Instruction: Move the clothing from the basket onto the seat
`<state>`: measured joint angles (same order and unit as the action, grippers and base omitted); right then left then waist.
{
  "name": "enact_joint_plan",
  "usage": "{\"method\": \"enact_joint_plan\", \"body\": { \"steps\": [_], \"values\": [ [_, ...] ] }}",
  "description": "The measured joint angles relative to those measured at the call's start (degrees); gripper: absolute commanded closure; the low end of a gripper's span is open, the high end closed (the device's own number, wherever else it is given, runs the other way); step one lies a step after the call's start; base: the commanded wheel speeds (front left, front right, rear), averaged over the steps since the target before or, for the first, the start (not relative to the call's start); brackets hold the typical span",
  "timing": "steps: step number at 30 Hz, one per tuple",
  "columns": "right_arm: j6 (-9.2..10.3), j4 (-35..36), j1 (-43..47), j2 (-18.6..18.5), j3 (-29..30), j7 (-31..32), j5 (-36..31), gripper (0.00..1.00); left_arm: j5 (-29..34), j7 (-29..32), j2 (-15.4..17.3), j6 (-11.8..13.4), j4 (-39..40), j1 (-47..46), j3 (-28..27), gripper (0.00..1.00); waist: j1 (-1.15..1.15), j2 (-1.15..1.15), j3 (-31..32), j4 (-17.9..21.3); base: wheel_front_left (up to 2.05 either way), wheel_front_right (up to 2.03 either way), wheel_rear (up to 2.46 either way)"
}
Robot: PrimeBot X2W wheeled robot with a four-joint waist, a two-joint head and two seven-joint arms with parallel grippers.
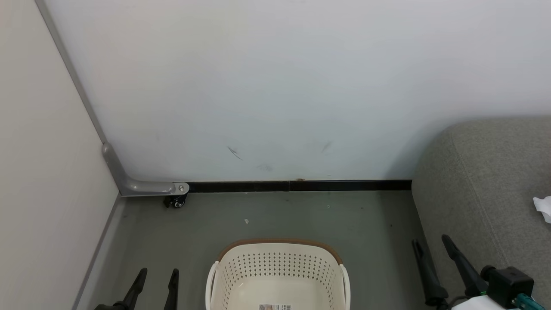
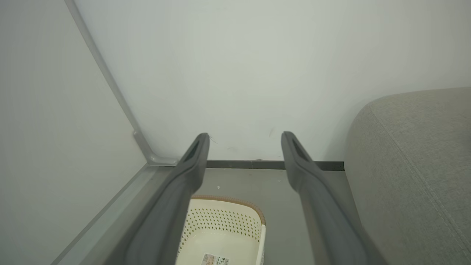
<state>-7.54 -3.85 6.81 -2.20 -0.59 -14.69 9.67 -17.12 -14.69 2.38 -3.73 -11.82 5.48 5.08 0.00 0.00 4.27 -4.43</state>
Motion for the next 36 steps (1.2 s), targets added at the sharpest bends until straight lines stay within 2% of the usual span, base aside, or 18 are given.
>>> {"method": "enact_joint_plan", "body": {
  "steps": [2,3,9,15,27,36],
  "values": [
    [0.00,0.0,0.0,0.0,0.0,0.0,0.0,0.00,0.0,0.0,0.0,0.0,0.0,0.0,0.0,0.00,0.00,0.00,0.0,0.0,0.00,0.00,0.00],
    [0.00,0.0,0.0,0.0,0.0,0.0,0.0,1.00,0.0,0.0,0.0,0.0,0.0,0.0,0.0,1.00,0.00,0.00,0.1,0.1,0.00,0.00,0.00],
    [-0.01,-3.8,1.6,0.8,-0.5,0.1,0.0,1.00,0.0,0.0,-1.1,0.0,-3.8,1.6,0.6,1.00,0.00,0.00,0.1,0.1,0.00,0.00,0.00],
    [-0.01,-4.1,2.4,0.9,-0.8,0.1,2.5,1.00,-2.5,1.4,-1.4,0.0,-4.8,1.9,-0.2,1.00,0.00,0.00,0.0,0.1,0.00,0.00,0.00],
    [-0.01,-3.9,2.3,0.9,-0.6,1.3,14.4,1.00,-12.6,4.6,-1.4,0.0,-6.0,0.6,-1.8,1.00,0.02,0.00,-0.3,0.5,0.00,0.00,0.00],
    [-0.01,-4.2,2.0,0.8,-0.1,3.6,21.9,1.00,-19.0,6.8,-1.4,-0.5,-6.0,-0.9,-2.9,1.00,0.35,0.00,-0.7,1.0,0.00,0.00,0.00]
  ]
}}
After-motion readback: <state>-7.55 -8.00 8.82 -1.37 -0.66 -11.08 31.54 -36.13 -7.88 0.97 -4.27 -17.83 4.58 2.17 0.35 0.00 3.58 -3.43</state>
